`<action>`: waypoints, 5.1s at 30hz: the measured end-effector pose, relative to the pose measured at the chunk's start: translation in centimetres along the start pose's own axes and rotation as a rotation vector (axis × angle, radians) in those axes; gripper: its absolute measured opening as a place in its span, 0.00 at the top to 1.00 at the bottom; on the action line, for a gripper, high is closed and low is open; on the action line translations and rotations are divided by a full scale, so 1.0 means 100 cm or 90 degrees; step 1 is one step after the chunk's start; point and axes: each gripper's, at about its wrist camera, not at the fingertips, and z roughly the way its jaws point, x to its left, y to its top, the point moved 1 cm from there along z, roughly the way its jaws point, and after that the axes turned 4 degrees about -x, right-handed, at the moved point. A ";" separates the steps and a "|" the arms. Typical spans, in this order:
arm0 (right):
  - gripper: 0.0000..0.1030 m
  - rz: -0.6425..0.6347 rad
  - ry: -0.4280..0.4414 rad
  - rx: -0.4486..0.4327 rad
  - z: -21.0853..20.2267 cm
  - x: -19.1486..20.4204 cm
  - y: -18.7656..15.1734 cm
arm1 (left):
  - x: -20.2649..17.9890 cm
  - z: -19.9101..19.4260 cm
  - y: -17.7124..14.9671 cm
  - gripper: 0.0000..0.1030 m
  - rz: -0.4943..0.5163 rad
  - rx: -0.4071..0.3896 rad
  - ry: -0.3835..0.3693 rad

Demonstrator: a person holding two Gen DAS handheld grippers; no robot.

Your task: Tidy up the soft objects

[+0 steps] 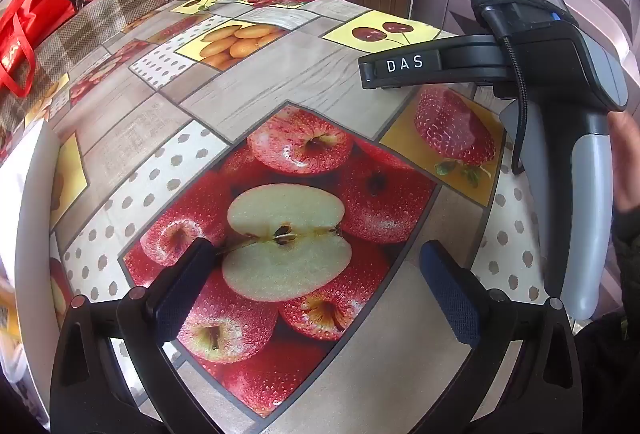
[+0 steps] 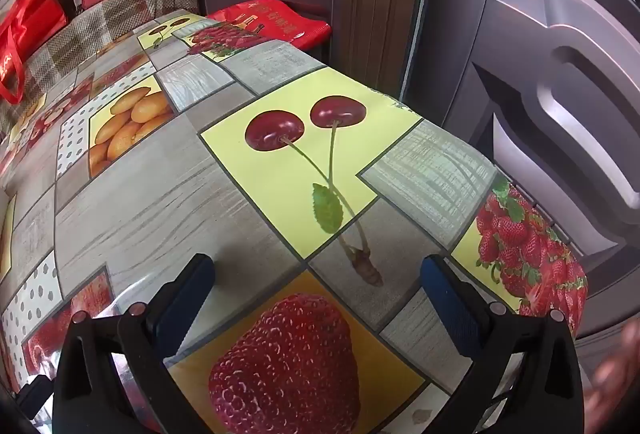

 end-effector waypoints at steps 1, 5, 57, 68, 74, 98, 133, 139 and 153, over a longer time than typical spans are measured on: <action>0.00 0.001 0.001 0.001 0.000 0.000 0.000 | 0.000 0.000 0.000 0.01 0.000 0.000 0.000; 0.00 -0.001 -0.001 0.002 0.000 0.000 0.000 | 0.000 0.000 0.000 0.01 0.000 0.001 0.000; 0.00 -0.001 -0.002 0.001 0.001 0.000 -0.001 | -0.001 0.001 0.003 0.01 0.000 0.001 0.000; 0.00 -0.002 -0.002 0.001 0.001 0.000 -0.001 | -0.001 0.002 0.003 0.01 0.000 0.001 0.000; 0.00 -0.002 -0.002 0.001 0.001 0.000 -0.001 | -0.001 0.001 0.002 0.01 0.000 0.001 0.000; 0.00 -0.002 -0.002 0.001 0.001 0.001 -0.001 | -0.001 0.001 0.003 0.01 0.000 0.001 0.000; 0.00 -0.002 -0.002 0.001 0.001 0.001 -0.001 | -0.001 -0.001 0.001 0.01 0.000 -0.005 0.004; 0.00 -0.002 -0.002 0.002 0.002 0.001 -0.001 | -0.008 -0.057 0.003 0.01 -0.011 -0.147 -0.078; 0.00 -0.002 -0.002 0.001 0.002 0.001 -0.001 | 0.079 -0.135 -0.013 0.00 -0.175 -0.280 -0.006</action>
